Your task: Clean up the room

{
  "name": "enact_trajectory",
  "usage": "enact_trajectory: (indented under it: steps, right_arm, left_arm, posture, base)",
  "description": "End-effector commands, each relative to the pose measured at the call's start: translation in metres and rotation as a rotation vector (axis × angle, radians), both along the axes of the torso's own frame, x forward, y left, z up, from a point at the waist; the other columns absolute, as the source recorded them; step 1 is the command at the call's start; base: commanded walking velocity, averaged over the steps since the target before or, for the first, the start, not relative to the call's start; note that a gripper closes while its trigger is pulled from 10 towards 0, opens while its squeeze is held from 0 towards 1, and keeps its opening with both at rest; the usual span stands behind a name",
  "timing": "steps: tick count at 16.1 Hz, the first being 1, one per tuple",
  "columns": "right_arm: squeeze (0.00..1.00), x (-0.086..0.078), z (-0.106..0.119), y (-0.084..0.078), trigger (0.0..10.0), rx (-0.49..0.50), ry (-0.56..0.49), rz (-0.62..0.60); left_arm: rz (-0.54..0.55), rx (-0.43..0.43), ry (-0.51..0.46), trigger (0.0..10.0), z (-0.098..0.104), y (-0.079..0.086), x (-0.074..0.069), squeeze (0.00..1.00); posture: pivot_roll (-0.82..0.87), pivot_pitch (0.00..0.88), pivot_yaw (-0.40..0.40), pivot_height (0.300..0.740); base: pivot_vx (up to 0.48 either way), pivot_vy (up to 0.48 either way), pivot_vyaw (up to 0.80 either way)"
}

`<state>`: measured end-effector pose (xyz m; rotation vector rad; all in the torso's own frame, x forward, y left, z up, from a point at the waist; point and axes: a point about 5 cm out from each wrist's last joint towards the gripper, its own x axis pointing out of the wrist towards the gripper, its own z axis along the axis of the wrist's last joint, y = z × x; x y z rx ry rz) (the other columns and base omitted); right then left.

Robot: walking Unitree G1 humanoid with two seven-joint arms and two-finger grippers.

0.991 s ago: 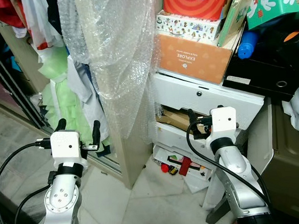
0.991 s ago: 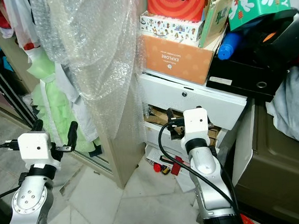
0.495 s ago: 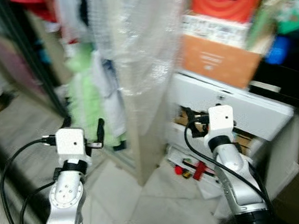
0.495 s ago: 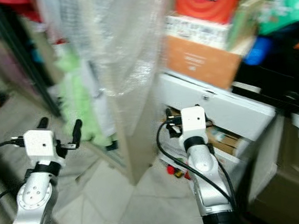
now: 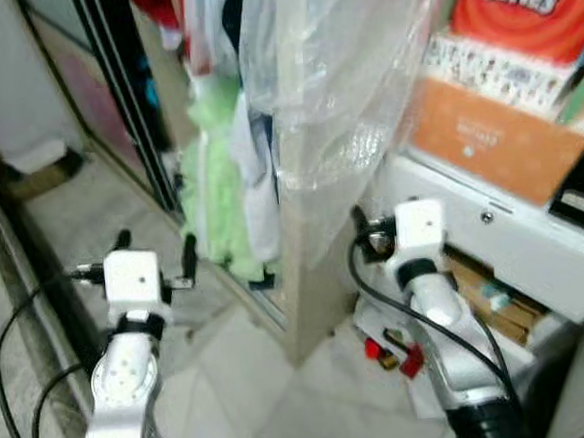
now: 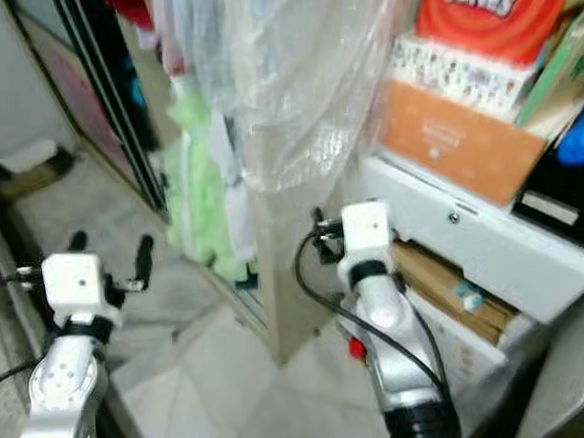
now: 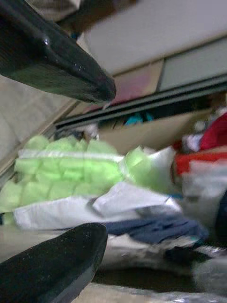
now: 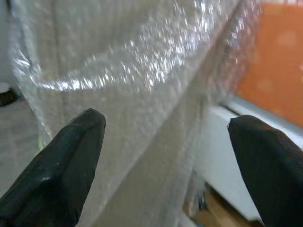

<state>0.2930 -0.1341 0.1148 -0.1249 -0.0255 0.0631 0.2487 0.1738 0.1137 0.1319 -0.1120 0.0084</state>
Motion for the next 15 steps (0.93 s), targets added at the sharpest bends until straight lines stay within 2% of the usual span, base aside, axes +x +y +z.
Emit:
enact_trajectory:
  steps: [1,5,15]
  right_arm:
    - [0.00,0.0022,0.0052,-0.0020,10.0,-0.048,-0.037,0.018]
    - [0.00,0.0031,0.0061,-0.0013,10.0,-0.040,-0.035,0.025]
    - [0.00,0.0089,0.0088,-0.0010,10.0,-0.036,-0.047,0.028]
  left_arm:
    - [-0.004,0.001,-0.007,10.0,0.0007,-0.0036,-0.0003,0.00]
    - [-0.038,-0.036,0.000,10.0,-0.0005,-0.0084,0.0005,0.00]
    - [-0.017,-0.027,0.011,10.0,-0.0025,-0.0085,0.0025,0.00]
  posture:
    - [0.07,0.000,-0.037,0.740]
    - [0.06,0.000,-0.043,0.740]
    - [0.07,0.000,-0.041,0.740]
  base:
    - [0.000,0.000,0.80]
    - [0.000,0.000,0.80]
    - [0.000,0.000,0.80]
